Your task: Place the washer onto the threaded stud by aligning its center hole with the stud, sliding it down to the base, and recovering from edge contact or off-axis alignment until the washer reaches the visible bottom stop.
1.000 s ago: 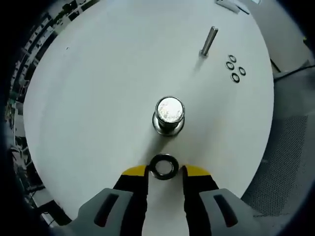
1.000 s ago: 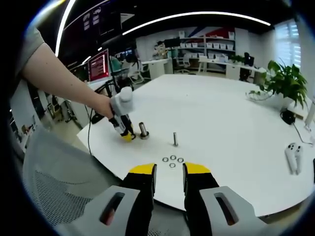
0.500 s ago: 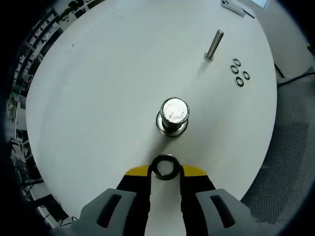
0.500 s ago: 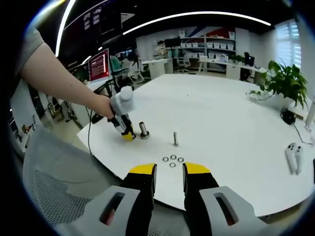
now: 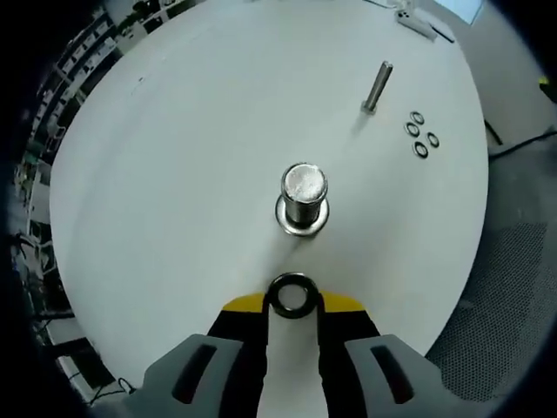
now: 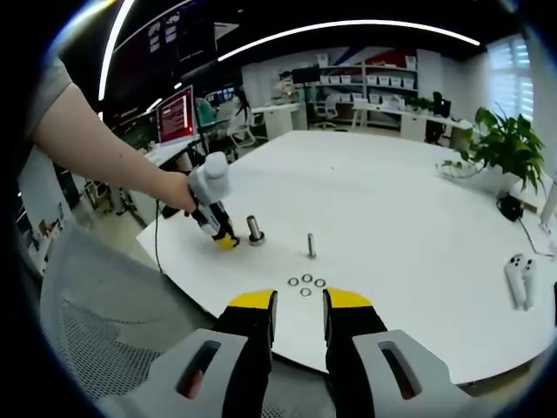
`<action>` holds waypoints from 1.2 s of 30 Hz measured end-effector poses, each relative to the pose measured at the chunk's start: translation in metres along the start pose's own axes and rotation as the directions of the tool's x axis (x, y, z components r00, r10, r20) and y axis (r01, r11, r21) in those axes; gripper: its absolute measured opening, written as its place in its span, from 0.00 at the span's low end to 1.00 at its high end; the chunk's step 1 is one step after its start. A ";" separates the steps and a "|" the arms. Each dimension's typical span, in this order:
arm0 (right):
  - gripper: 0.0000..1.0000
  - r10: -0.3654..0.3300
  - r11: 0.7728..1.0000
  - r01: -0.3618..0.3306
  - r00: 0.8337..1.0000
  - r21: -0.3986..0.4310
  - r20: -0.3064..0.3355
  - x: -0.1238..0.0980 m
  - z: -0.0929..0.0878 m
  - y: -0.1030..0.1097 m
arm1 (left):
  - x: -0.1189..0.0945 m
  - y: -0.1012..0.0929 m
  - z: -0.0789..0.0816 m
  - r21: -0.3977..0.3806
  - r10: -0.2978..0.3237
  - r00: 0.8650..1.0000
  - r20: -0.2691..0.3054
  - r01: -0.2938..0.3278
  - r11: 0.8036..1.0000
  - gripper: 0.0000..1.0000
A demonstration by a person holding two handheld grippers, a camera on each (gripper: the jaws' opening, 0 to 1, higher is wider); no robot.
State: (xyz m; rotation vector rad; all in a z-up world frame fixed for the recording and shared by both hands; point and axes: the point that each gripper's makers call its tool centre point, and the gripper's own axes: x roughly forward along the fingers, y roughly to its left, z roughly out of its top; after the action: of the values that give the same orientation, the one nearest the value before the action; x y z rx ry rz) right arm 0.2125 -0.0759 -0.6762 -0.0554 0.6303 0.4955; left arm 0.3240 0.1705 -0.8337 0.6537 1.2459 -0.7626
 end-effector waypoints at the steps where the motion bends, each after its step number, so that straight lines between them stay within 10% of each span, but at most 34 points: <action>1: 0.24 0.000 1.000 0.000 1.000 0.000 0.000 0.000 0.000 0.000 | -0.001 0.001 0.000 0.000 0.001 1.000 0.004 -0.001 1.000 0.19; 21: 0.24 0.011 1.000 -0.011 1.000 -0.009 -0.008 0.001 -0.001 0.002 | -0.056 0.010 0.045 -0.029 0.009 0.978 0.210 -0.003 1.000 0.19; 36: 0.24 0.010 1.000 -0.010 1.000 -0.008 -0.004 0.001 0.000 0.002 | -0.054 0.000 0.070 0.045 -0.013 0.978 0.208 0.003 0.999 0.19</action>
State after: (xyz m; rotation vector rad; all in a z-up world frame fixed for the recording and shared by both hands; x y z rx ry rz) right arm 0.2118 -0.0741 -0.6768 -0.0605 0.6326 0.5073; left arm 0.3570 0.1233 -0.7669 0.5887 1.0425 -0.8454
